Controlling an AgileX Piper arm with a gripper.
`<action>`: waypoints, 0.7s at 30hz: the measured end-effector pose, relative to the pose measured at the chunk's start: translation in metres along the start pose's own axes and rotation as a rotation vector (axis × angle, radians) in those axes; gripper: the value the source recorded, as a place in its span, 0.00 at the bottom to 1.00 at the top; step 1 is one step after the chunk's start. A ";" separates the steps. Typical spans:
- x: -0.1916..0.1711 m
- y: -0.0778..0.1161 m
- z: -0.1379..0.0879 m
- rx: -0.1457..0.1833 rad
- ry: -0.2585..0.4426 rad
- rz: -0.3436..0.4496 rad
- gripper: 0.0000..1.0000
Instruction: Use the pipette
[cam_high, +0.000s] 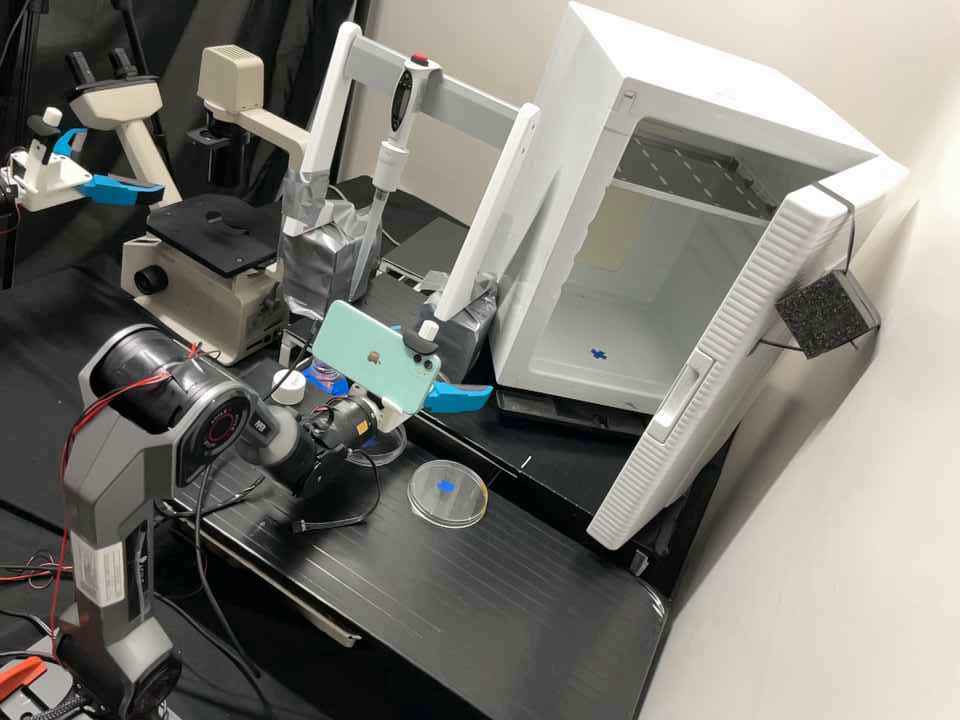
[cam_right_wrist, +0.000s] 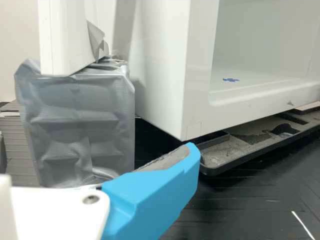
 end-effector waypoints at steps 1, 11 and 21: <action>0.000 0.000 0.000 0.000 0.000 0.000 1.00; -0.008 0.001 0.002 0.001 -0.005 -0.002 1.00; -0.063 0.027 -0.043 0.033 0.208 0.077 1.00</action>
